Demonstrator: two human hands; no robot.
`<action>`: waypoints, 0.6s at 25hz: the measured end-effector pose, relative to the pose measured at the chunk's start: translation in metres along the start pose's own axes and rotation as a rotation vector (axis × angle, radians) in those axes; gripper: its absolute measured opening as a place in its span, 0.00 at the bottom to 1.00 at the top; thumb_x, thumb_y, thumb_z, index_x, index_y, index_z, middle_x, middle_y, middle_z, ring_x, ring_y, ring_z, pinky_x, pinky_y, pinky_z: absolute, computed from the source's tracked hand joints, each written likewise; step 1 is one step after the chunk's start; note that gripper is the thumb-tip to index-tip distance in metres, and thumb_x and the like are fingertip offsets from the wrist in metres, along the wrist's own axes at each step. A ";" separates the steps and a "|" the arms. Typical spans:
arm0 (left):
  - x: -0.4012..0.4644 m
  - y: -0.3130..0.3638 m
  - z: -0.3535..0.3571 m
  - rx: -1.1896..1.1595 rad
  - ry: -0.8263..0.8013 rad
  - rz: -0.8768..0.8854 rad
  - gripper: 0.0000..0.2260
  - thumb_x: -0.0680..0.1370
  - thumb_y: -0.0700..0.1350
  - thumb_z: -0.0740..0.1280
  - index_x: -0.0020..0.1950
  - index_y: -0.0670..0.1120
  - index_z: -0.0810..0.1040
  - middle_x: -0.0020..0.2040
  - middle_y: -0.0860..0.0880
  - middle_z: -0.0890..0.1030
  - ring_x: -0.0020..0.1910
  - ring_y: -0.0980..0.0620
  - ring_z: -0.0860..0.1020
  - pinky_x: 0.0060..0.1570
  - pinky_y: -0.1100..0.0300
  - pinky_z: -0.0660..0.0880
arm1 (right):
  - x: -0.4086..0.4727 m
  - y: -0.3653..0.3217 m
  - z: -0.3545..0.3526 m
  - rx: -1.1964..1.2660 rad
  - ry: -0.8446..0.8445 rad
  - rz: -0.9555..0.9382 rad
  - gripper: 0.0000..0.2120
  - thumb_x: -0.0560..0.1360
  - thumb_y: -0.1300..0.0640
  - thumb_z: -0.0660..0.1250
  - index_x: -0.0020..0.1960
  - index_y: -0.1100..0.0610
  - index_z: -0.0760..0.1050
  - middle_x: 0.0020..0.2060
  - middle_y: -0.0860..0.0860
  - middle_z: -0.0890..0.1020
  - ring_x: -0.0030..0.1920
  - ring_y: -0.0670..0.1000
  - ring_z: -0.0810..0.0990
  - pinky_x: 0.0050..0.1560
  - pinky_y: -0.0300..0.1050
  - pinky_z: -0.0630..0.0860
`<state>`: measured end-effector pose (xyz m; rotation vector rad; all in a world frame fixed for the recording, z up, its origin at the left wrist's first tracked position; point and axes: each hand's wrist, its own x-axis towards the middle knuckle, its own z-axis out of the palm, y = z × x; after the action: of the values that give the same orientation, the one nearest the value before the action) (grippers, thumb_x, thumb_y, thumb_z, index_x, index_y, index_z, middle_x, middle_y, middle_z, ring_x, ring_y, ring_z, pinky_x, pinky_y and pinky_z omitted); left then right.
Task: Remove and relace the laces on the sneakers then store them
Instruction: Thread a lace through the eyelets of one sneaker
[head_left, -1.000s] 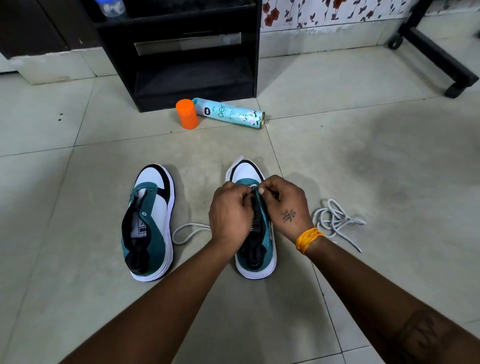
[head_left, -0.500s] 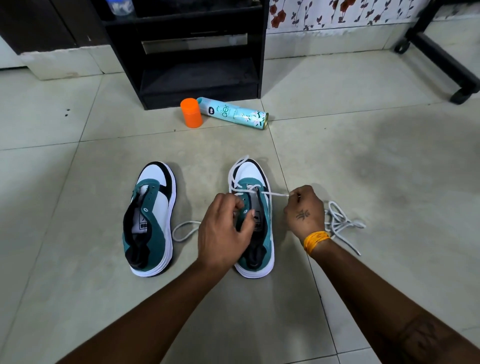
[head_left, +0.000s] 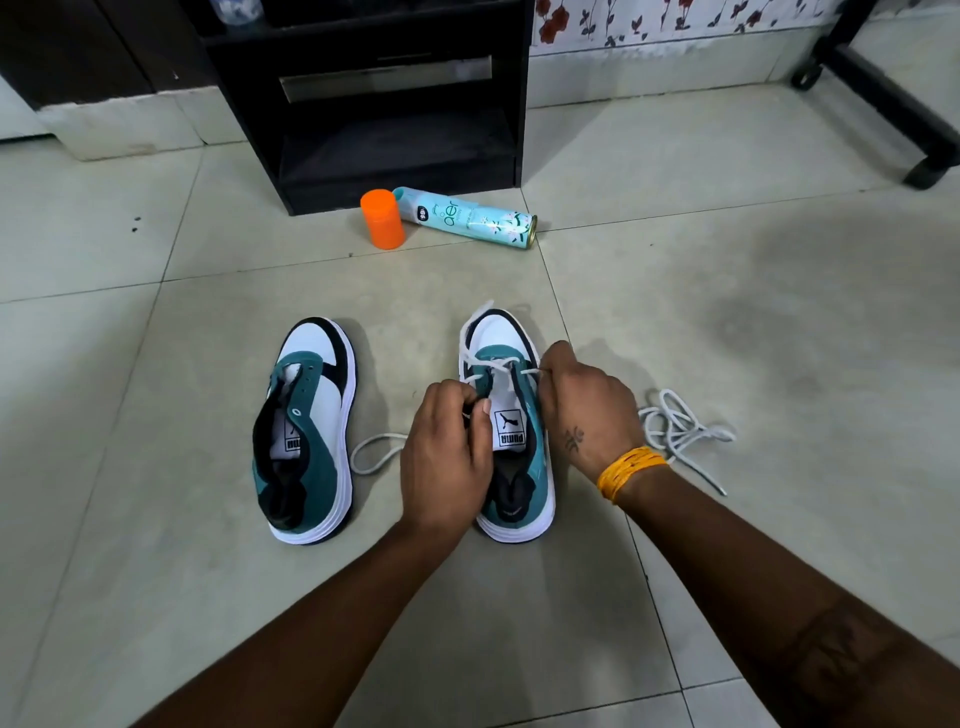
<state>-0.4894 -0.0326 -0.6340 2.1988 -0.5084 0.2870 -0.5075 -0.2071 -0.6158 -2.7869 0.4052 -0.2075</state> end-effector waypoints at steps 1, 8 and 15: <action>0.000 0.000 0.000 -0.004 0.007 -0.013 0.08 0.84 0.47 0.60 0.53 0.43 0.73 0.48 0.48 0.77 0.46 0.47 0.76 0.44 0.51 0.73 | 0.001 0.005 0.001 -0.064 -0.018 0.058 0.05 0.81 0.56 0.59 0.54 0.57 0.66 0.41 0.58 0.83 0.40 0.66 0.82 0.36 0.51 0.71; 0.000 -0.001 -0.002 0.018 -0.008 -0.023 0.08 0.84 0.48 0.59 0.52 0.44 0.72 0.46 0.48 0.77 0.44 0.45 0.75 0.42 0.48 0.73 | -0.002 -0.011 -0.009 -0.043 -0.027 -0.055 0.11 0.82 0.54 0.57 0.64 0.54 0.68 0.42 0.56 0.83 0.41 0.66 0.82 0.37 0.51 0.71; 0.001 0.004 -0.003 0.058 -0.021 -0.033 0.06 0.84 0.47 0.59 0.51 0.45 0.70 0.45 0.47 0.77 0.43 0.45 0.75 0.40 0.50 0.71 | -0.006 0.017 -0.002 -0.220 -0.170 0.167 0.07 0.78 0.59 0.62 0.54 0.59 0.71 0.47 0.60 0.84 0.48 0.65 0.83 0.40 0.49 0.70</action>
<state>-0.4903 -0.0330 -0.6294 2.2661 -0.4800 0.2637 -0.5180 -0.2208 -0.6202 -2.9337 0.6488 0.1191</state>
